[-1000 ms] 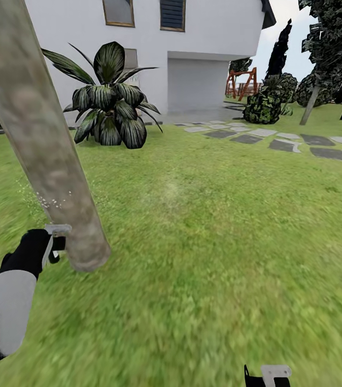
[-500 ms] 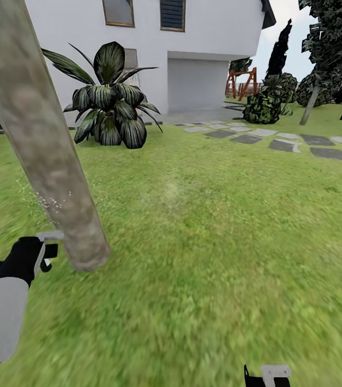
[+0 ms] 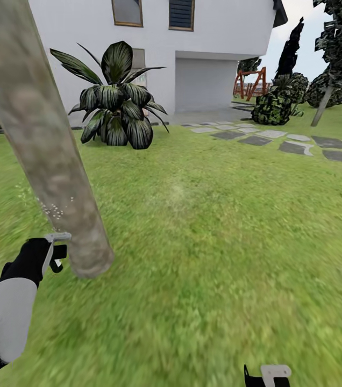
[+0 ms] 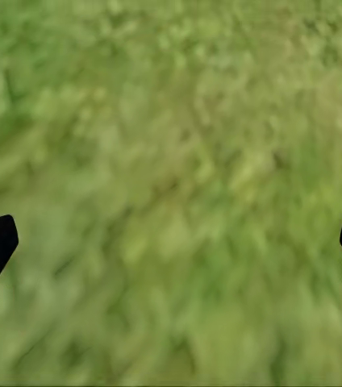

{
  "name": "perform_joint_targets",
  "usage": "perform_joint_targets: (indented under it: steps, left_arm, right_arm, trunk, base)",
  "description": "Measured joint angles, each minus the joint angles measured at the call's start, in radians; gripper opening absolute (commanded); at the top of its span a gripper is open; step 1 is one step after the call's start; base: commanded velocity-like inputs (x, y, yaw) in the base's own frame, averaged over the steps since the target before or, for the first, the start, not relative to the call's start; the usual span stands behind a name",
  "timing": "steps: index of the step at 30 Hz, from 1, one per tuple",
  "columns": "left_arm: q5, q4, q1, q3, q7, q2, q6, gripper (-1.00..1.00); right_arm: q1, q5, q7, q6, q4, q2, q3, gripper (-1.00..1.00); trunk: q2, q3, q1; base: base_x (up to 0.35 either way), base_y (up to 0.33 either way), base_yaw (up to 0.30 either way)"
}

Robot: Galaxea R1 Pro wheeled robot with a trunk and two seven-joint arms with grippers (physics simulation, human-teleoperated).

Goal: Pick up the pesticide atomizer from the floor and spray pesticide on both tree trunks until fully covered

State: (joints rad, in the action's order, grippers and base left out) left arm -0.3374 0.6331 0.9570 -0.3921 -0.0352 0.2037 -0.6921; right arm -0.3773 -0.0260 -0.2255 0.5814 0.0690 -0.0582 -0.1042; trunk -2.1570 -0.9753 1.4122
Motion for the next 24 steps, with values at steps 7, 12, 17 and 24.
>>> perform_joint_targets:
  steps: [7, 12, 17, 24]
  left_arm:
    - [0.0, 0.005, -0.085, 0.003, 0.007, -0.012, 0.008, -1.0]
    - [-0.006, -0.025, -0.1, -0.049, 0.014, -0.032, 0.113, -1.0]
    - [-0.003, -0.035, -0.108, -0.1, 0.014, -0.037, 0.122, -1.0]
    - [-0.002, -0.046, -0.115, -0.098, -0.003, -0.067, 0.122, -1.0]
  right_arm:
    - [0.0, 0.0, 0.0, 0.0, 0.0, 0.003, 0.0, 1.0]
    - [0.0, 0.0, -0.001, 0.0, 0.0, 0.003, 0.0, 1.0]
    - [0.0, 0.0, -0.002, 0.0, 0.0, 0.003, 0.0, 1.0]
    - [0.0, 0.0, -0.002, 0.0, 0.0, 0.0, 0.0, 1.0]
  trunk:
    - [0.0, 0.0, 0.0]
    - [0.0, 0.0, 0.0]
    - [0.0, 0.0, 0.0]
    - [0.0, 0.0, 0.0]
  base:
    - [0.009, 0.0, 0.075]
    - [0.0, 0.0, 0.269]
    - [0.0, 0.0, 0.254]
    - [0.031, -0.157, 0.023]
